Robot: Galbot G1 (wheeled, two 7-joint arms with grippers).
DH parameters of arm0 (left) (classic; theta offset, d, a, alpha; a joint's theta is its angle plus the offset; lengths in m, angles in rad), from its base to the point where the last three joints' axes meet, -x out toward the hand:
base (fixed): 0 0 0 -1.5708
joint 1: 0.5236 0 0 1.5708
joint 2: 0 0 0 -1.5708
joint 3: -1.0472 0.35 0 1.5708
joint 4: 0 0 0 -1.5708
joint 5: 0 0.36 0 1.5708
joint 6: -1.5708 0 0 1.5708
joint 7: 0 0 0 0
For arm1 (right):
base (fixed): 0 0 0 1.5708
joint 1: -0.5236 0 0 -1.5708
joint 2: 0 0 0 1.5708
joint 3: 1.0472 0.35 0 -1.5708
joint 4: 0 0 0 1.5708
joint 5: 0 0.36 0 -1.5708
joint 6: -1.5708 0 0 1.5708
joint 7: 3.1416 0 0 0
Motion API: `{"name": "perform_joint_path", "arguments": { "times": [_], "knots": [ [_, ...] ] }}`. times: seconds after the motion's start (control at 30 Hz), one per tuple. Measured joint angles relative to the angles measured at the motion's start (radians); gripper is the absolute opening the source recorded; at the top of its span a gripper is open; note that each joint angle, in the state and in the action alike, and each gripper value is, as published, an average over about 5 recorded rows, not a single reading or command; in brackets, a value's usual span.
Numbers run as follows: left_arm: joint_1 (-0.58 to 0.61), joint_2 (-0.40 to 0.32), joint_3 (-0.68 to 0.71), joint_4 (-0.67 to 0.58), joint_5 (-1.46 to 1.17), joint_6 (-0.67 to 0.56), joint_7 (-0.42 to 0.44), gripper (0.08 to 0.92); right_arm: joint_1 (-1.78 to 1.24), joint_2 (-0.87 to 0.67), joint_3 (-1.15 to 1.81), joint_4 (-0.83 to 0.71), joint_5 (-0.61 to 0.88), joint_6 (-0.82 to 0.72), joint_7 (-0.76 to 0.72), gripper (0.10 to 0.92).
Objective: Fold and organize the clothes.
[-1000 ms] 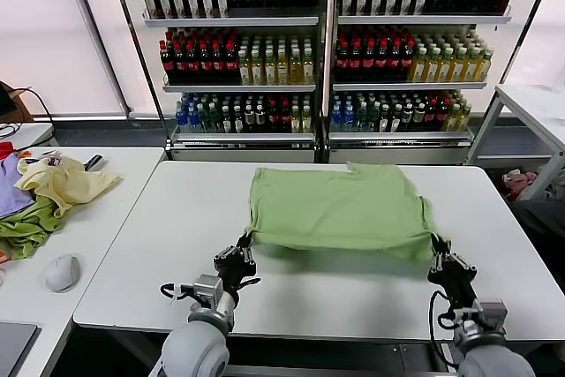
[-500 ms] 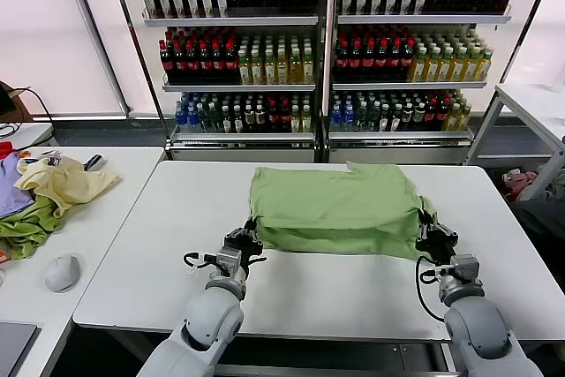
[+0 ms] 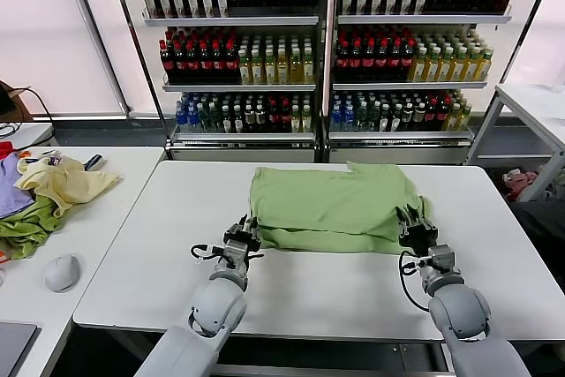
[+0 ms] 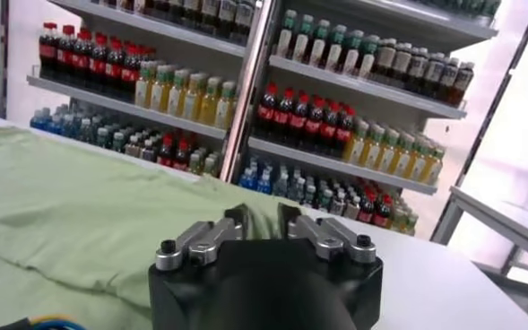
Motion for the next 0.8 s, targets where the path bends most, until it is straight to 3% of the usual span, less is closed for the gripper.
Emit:
{"name": "perform_joint_path", "arguments": {
  "times": [0.2, 0.33, 0.43, 0.6, 0.8],
  "knots": [
    [0.040, -0.001, -0.008, -0.035, 0.003, 0.005, -0.008, 0.682, -0.065, 0.000, 0.072, 0.034, 0.027, 0.000, 0.016, 0.791],
    [0.056, -0.007, -0.008, -0.039, -0.008, 0.014, -0.011, 0.788, -0.086, 0.001, 0.099, 0.038, 0.047, -0.024, 0.026, 0.820],
    [0.056, -0.015, -0.008, -0.033, -0.023, 0.022, -0.017, 0.817, -0.093, 0.008, 0.107, 0.031, 0.062, -0.053, 0.035, 0.822],
    [0.042, -0.026, -0.007, -0.004, -0.052, 0.038, -0.030, 0.784, -0.092, 0.017, 0.108, 0.006, 0.091, -0.102, 0.049, 0.793],
    [0.022, -0.029, -0.003, 0.033, -0.086, 0.056, -0.037, 0.629, -0.080, 0.018, 0.096, -0.029, 0.130, -0.142, 0.056, 0.631]
  ]
}}
